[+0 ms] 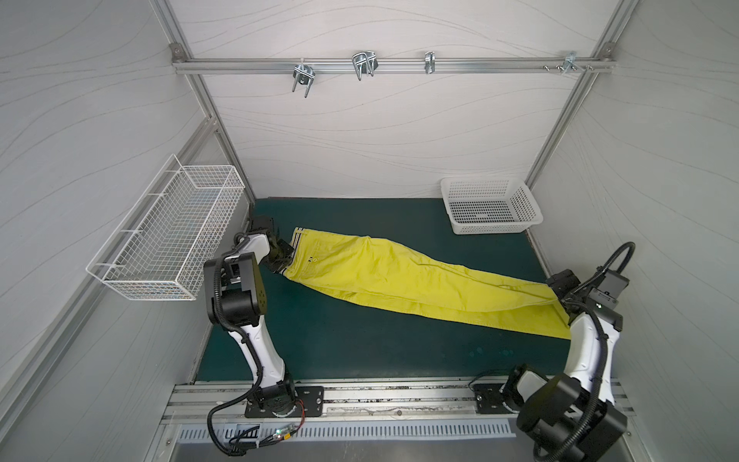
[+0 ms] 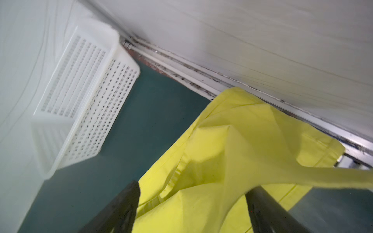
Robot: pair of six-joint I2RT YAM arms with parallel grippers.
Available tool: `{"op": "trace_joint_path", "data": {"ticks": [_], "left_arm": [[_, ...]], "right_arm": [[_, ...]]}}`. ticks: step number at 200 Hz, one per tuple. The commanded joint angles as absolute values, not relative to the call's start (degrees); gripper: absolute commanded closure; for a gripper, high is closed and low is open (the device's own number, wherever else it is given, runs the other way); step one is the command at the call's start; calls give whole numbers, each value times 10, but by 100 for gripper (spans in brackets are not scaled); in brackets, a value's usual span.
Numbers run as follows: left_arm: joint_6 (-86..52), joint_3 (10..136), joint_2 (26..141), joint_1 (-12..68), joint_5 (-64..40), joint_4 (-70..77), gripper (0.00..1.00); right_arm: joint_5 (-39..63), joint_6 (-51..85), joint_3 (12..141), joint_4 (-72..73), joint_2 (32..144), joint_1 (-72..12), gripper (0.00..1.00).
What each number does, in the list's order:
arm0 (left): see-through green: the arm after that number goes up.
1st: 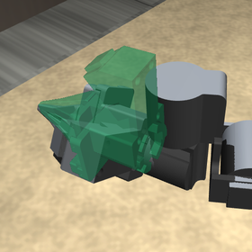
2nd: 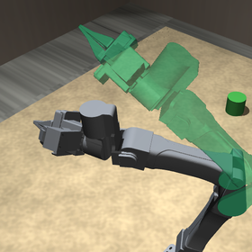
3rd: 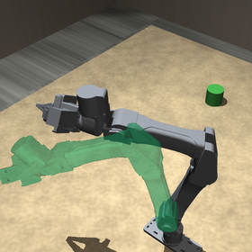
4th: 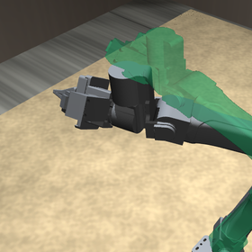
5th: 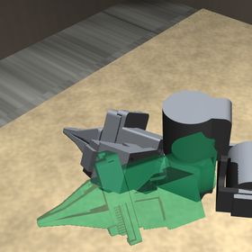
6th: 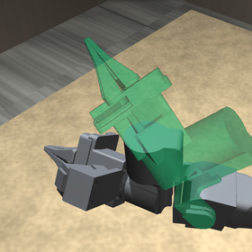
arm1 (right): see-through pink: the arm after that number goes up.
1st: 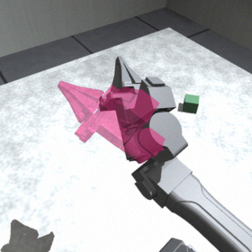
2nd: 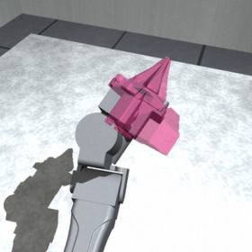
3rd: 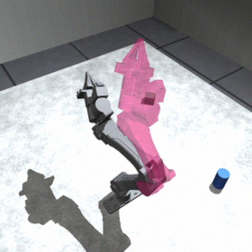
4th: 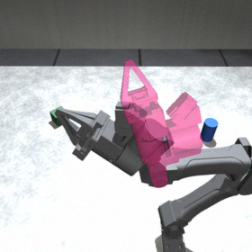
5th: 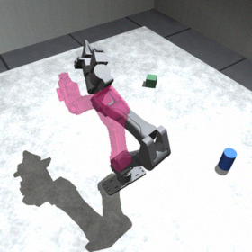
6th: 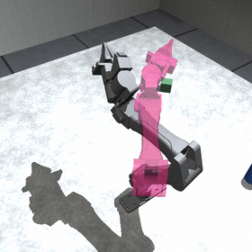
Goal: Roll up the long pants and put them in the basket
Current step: Fold the long pant at the center of the board.
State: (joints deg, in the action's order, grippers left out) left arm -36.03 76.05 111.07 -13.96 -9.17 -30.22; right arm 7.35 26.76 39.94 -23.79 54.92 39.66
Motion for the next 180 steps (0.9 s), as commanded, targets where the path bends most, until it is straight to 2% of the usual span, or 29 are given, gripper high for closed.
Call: {"op": "trace_joint_path", "data": {"ticks": [1, 70, 88, 103, 180], "left_arm": [[-347, 783, 1104, -142, -72, -324, 100], [-349, 783, 1103, -157, -73, -326, 100], [-350, 781, 1104, -158, -76, -324, 100], [-352, 779, 1106, -158, -79, -321, 100], [-362, 780, 1108, -161, -97, -315, 100]], "right_arm": [[92, 286, 383, -251, 522, 425, 9], [235, 316, 381, -153, 518, 420, 9], [236, 310, 381, -154, 506, 408, 9], [246, 314, 373, -146, 494, 406, 1], [275, 331, 377, -167, 464, 395, 1]]}}
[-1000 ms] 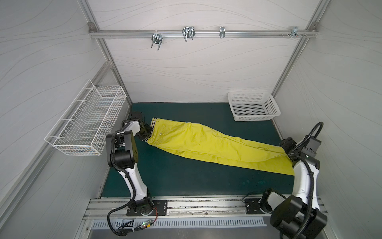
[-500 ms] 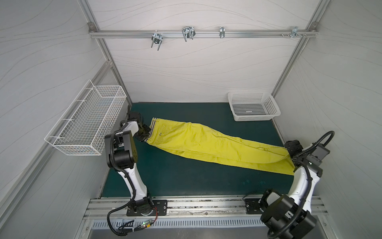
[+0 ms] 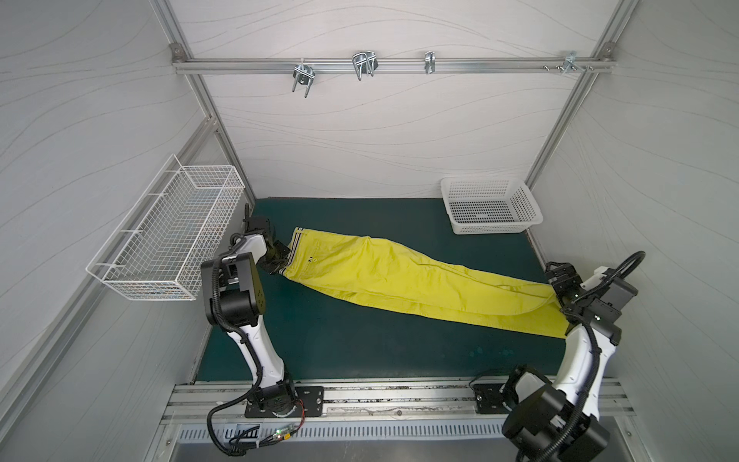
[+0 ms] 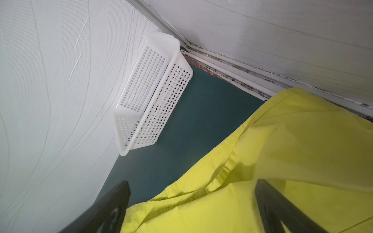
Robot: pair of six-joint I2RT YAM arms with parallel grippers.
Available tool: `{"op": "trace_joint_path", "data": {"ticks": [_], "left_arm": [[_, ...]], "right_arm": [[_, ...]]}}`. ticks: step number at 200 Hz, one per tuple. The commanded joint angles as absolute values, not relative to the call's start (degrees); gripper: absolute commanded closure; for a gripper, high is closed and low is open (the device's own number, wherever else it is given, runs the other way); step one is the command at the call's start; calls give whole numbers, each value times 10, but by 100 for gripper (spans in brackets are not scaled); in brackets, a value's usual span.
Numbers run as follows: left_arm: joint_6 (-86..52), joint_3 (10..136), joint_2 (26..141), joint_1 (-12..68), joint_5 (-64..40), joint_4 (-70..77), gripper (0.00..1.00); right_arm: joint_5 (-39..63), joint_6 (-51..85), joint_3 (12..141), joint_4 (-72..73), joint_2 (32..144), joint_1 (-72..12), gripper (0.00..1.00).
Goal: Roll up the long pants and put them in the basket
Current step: Fold the long pant at the center of the board, then move the long pant to the center of the board.
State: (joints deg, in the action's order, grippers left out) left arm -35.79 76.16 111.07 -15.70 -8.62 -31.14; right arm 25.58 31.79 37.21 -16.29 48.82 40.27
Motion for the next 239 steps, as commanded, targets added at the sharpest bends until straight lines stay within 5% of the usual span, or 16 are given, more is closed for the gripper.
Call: {"op": "trace_joint_path", "data": {"ticks": [1, 46, 76, 89, 105, 147, 239], "left_arm": [[-362, 780, 1109, -161, -98, -315, 100], [-370, 765, 1096, -161, -113, -299, 100], [-378, 760, 1098, -160, -127, -292, 100], [-382, 754, 1100, -154, -136, -281, 100], [-381, 752, 1097, -141, -131, -280, 100], [-379, 758, 1060, -20, -107, -295, 100], [-482, 706, 1004, 136, -80, -277, 100]], "right_arm": [[275, 331, 376, -168, 462, 395, 1], [262, 337, 372, -214, 402, 394, 1], [246, 357, 396, -212, 460, 393, 5], [257, 355, 415, -203, 528, 381, 35], [256, 330, 455, -223, 610, 336, 100], [93, 257, 484, -212, 637, 100, 100], [15, 151, 578, -294, 847, -166, 100]]}}
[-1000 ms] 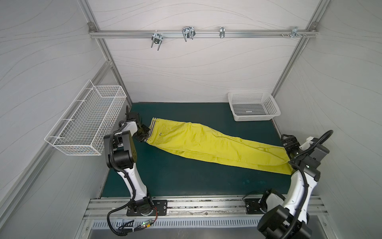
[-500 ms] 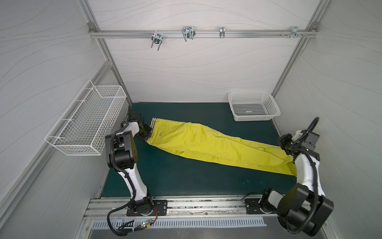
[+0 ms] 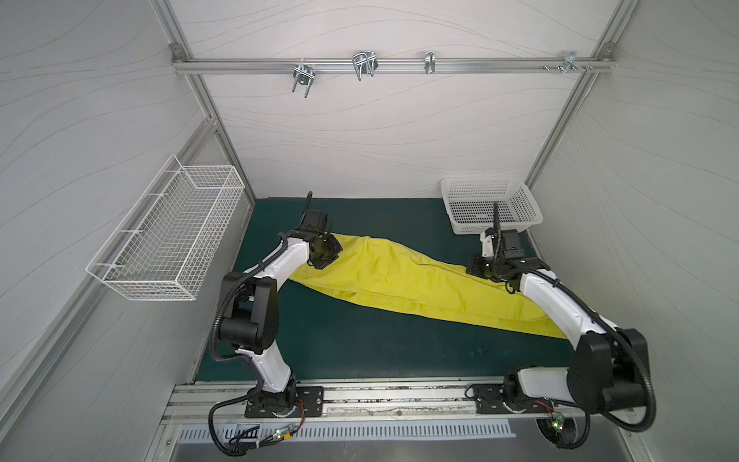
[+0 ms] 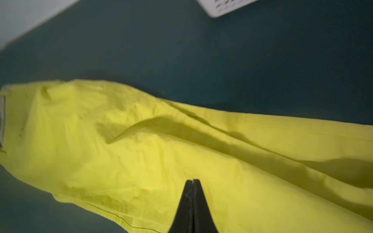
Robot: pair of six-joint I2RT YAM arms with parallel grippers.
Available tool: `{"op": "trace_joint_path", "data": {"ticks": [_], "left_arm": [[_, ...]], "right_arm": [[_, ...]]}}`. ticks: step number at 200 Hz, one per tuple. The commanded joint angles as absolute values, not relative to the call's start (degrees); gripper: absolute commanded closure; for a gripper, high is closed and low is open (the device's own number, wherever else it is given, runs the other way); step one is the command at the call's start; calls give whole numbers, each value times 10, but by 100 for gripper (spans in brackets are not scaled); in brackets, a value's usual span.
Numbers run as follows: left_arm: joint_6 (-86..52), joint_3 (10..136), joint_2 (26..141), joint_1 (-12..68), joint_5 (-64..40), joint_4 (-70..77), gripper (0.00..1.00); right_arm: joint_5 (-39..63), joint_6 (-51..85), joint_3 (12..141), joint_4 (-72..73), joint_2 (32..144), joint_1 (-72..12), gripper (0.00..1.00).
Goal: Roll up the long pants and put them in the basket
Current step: Move the long pant to the center of the board.
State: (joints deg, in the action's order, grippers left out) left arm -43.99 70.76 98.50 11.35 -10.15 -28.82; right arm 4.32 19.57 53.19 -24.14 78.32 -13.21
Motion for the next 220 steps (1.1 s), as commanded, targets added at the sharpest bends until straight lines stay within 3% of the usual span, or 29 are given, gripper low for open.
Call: {"op": "trace_joint_path", "data": {"ticks": [1, 74, 125, 170, 220], "left_arm": [[-483, 706, 1005, 136, -79, -278, 100], [-493, 789, 1148, 134, -52, -334, 100], [-483, 832, 1216, 54, -63, -346, 100], [-436, 981, 1311, 28, -45, -413, 100], [-400, 1166, 1418, 26, -45, -488, 100]], "right_arm": [[14, 150, 581, -297, 851, -168, 100], [3, 106, 650, -325, 998, -215, 100], [-11, 90, 675, -337, 1044, -229, 100], [-6, 69, 738, -373, 1091, -239, 100], [6, 82, 760, -405, 1123, -321, 100]]}}
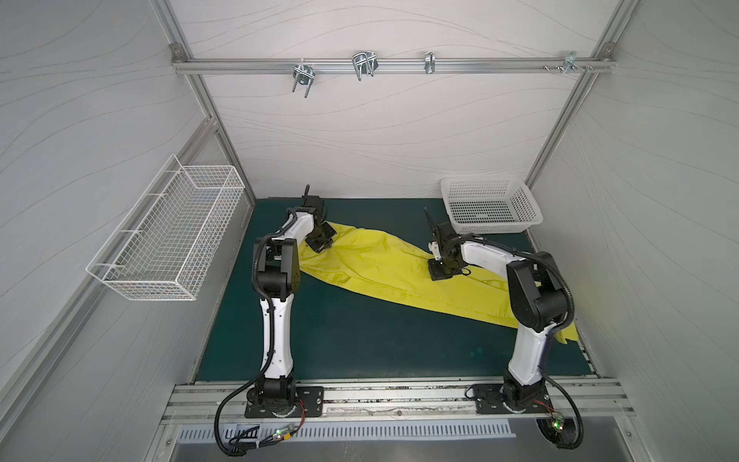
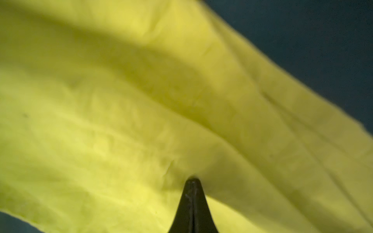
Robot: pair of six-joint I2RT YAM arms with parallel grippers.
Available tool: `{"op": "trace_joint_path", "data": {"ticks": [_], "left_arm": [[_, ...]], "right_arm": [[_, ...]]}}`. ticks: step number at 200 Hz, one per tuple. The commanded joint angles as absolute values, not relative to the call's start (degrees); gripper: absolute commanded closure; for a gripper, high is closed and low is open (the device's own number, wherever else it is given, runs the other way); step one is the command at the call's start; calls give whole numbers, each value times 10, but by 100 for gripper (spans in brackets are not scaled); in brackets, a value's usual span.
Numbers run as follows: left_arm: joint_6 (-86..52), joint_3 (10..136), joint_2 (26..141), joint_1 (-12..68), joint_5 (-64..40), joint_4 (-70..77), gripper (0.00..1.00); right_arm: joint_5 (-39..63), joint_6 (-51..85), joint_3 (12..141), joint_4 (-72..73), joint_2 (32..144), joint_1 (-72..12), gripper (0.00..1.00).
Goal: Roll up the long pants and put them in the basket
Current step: Move the long pant to the center of the board.
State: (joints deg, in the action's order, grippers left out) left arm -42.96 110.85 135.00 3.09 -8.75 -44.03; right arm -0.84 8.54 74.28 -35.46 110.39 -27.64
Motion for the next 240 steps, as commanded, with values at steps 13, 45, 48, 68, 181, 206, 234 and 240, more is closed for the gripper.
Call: {"op": "trace_joint_path", "data": {"ticks": [13, 45, 48, 68, 181, 206, 234, 240], "left_arm": [[-398, 1197, 1431, 18, -49, -501, 100], [-400, 1191, 1415, -19, -58, -495, 100], [-399, 1188, 1411, -23, -60, -494, 100], [-396, 1143, 1378, -48, -67, -477, 100], [-354, 1007, 1269, -88, -68, -450, 100], [-351, 998, 1266, -90, -73, -447, 100], [-345, 981, 1263, -94, -77, -440, 100], [-345, 976, 1262, -96, -79, -436, 100]], "right_arm": [[22, 88, 775, -410, 1135, -343, 100], [80, 107, 794, -408, 1170, -366, 100], [82, 109, 792, -407, 1169, -366, 100], [63, 114, 769, -392, 1136, -365, 100], [-133, 150, 572, -386, 765, 5, 63], [-64, 173, 548, -387, 772, 108, 66], [-48, 179, 527, -399, 771, 228, 69], [-46, 185, 521, -397, 769, 246, 69]]}}
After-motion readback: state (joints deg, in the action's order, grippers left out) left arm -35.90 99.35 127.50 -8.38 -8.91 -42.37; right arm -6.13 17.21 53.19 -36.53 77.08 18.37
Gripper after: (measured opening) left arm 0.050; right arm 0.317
